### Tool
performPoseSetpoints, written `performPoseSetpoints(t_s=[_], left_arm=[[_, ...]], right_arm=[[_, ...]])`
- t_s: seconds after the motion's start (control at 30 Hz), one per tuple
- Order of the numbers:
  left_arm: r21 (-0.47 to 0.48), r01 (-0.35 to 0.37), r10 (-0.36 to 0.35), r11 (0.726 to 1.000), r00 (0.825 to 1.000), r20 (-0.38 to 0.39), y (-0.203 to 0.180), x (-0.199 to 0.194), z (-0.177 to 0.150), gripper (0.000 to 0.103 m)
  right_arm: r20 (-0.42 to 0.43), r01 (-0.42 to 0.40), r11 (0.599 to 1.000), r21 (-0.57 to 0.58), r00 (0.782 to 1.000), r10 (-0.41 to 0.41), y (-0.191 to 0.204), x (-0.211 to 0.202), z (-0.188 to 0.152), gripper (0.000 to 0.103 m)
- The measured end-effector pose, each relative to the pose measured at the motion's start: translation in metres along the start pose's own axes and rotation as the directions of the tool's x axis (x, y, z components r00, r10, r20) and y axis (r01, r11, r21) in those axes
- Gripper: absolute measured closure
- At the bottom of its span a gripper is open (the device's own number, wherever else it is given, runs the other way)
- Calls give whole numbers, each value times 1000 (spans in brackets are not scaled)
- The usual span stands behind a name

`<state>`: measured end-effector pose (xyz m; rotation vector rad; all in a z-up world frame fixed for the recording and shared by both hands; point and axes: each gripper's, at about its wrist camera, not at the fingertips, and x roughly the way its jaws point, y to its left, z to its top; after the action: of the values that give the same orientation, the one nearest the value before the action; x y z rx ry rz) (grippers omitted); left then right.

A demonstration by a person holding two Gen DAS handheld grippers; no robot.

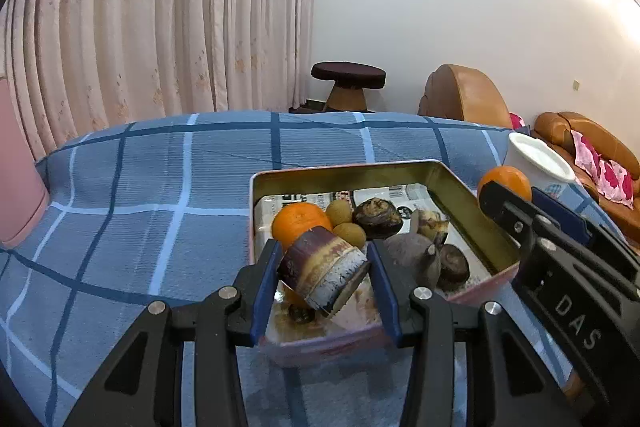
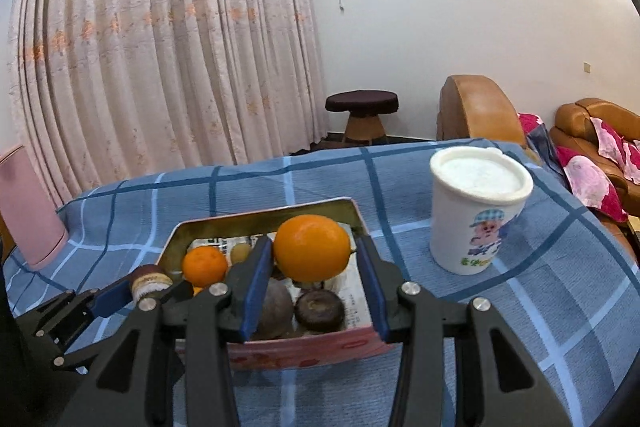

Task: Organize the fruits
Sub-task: 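Place the orange in the pink tin with the right gripper while the left carries the cake roll, then lower the cake roll into the tin with the left gripper and open it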

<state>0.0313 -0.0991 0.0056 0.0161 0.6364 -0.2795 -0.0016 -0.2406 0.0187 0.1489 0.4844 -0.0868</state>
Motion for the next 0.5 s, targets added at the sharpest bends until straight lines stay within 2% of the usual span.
performPoseSetpoints(t_s=[0.37,0.5], left_arm=[[-37,-22,22,999,1000,-7,-3,26,17,57],[-42,-58,58,997,998,-8,4,34,22,57]], right_arm=[[-41,-23,998,55,999,25,-5,29,15,57],[-64,-9,999,48,998,12,-6,41,19,57]])
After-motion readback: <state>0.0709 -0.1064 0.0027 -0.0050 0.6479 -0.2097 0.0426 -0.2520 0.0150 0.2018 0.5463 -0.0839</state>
